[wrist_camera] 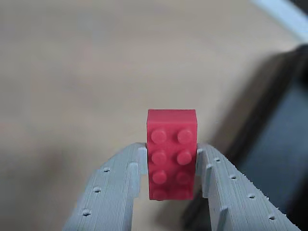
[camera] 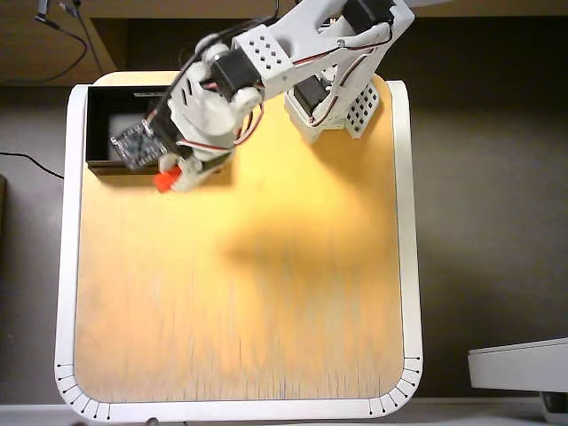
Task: Grasp a lego block and put it in the bin.
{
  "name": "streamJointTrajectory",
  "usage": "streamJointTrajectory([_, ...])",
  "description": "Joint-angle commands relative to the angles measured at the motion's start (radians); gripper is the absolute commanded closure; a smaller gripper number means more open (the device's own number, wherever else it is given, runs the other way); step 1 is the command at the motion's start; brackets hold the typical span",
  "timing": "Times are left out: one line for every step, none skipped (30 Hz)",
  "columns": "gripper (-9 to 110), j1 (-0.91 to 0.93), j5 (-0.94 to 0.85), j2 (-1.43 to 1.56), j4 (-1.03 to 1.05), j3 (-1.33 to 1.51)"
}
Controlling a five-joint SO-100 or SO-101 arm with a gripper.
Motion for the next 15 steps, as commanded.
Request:
streamJointTrajectory([101,0.109,0.023,0.055,-0.101,-0.163])
streamJointTrajectory([101,0.124,0.021,0.052,-0.120,-0.163])
streamJointTrajectory([101,0.138,0.017,0.048,-0.137,-0.163])
streamJointTrajectory([101,0.155,0.018,0.044,-0.144,-0.163])
streamJointTrajectory([101,0.173,0.029,0.038,-0.147,-0.163])
streamJointTrajectory([101,0.193,0.037,0.032,-0.150,-0.163])
streamJointTrajectory([101,0.215,0.046,0.026,-0.153,-0.163])
streamJointTrajectory([101,0.241,0.061,0.017,-0.153,-0.163])
streamJointTrajectory([101,0.270,0.075,0.009,-0.156,-0.163])
streamJointTrajectory([101,0.298,0.092,0.000,-0.160,-0.163])
streamJointTrajectory([101,0.327,0.106,-0.011,-0.169,-0.163])
streamJointTrajectory([101,0.354,0.120,-0.025,-0.179,-0.163])
streamJointTrajectory([101,0.377,0.132,-0.038,-0.189,-0.163])
streamJointTrajectory([101,0.394,0.141,-0.054,-0.198,-0.163])
streamJointTrajectory([101,0.407,0.146,-0.072,-0.210,-0.163])
